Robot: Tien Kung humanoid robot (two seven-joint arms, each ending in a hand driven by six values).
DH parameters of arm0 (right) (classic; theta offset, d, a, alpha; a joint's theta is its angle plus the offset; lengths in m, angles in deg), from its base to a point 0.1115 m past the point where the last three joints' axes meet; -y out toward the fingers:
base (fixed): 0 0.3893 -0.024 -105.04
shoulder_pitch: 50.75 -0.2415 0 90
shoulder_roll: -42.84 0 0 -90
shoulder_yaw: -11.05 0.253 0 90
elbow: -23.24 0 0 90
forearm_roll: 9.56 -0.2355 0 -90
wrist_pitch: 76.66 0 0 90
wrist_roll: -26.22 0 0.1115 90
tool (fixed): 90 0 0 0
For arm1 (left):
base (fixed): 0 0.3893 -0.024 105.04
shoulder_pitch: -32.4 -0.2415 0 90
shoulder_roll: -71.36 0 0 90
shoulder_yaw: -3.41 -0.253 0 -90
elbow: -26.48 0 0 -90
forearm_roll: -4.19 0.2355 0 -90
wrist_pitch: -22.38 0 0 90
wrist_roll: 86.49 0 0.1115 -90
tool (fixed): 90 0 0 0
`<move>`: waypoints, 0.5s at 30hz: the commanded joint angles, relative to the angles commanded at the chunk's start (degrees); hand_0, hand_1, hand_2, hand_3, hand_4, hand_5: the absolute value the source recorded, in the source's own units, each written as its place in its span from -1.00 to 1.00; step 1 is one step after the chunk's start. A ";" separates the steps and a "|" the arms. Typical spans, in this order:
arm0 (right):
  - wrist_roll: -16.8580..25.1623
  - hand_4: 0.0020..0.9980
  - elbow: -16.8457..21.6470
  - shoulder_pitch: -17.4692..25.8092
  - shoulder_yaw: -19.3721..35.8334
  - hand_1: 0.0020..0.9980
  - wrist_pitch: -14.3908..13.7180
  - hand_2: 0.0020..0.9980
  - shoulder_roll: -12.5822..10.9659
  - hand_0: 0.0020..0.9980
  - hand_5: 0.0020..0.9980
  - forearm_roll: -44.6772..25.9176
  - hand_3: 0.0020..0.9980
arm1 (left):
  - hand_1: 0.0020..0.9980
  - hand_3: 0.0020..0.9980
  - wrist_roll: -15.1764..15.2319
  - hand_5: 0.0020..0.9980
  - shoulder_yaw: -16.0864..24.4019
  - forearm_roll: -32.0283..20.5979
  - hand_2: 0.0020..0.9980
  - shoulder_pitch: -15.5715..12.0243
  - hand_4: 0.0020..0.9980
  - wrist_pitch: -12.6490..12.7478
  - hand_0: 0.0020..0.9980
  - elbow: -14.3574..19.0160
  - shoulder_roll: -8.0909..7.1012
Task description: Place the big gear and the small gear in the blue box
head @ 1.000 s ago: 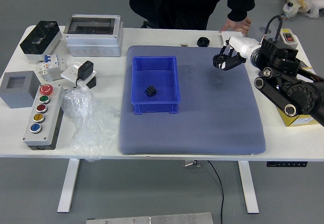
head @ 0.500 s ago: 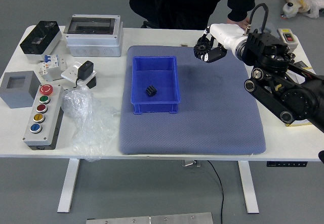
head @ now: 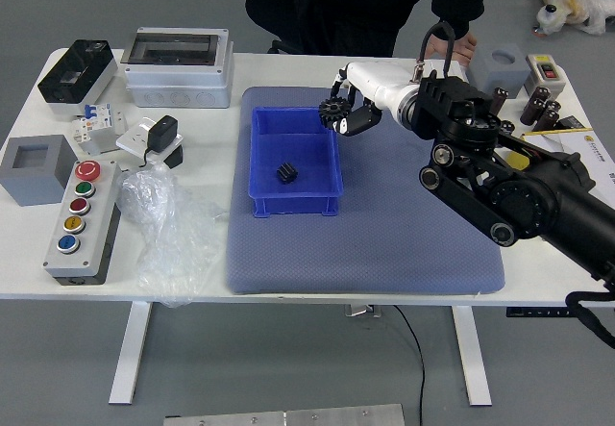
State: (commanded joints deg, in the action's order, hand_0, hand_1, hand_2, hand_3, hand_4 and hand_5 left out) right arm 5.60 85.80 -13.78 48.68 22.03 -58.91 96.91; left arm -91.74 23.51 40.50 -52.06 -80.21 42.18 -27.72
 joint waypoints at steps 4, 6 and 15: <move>0.11 0.14 -0.73 -0.23 -0.48 -0.27 -0.11 -0.10 1.07 -0.34 -0.50 -0.42 0.22 | 0.66 0.56 -0.01 -0.25 -0.30 -0.18 0.66 -0.02 0.20 0.01 0.73 -0.02 0.02; 0.15 0.14 -1.02 -0.31 -0.70 -0.27 -0.16 -0.10 1.58 -0.34 -0.50 -0.58 0.22 | 0.66 0.56 -0.03 -0.25 -0.49 -0.32 0.66 -0.01 0.20 0.01 0.73 -0.03 0.06; 0.31 0.14 -2.10 -0.65 -1.57 -0.27 -0.31 -0.10 3.76 -0.34 -0.50 -1.29 0.22 | 0.66 0.57 -0.07 -0.25 -0.93 -0.58 0.66 0.28 0.20 -0.07 0.73 -0.03 0.37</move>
State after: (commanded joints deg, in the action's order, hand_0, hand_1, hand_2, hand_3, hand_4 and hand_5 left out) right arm 5.90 83.70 -14.43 47.10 21.72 -55.15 95.62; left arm -91.81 22.58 39.92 -51.78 -80.28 42.15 -27.36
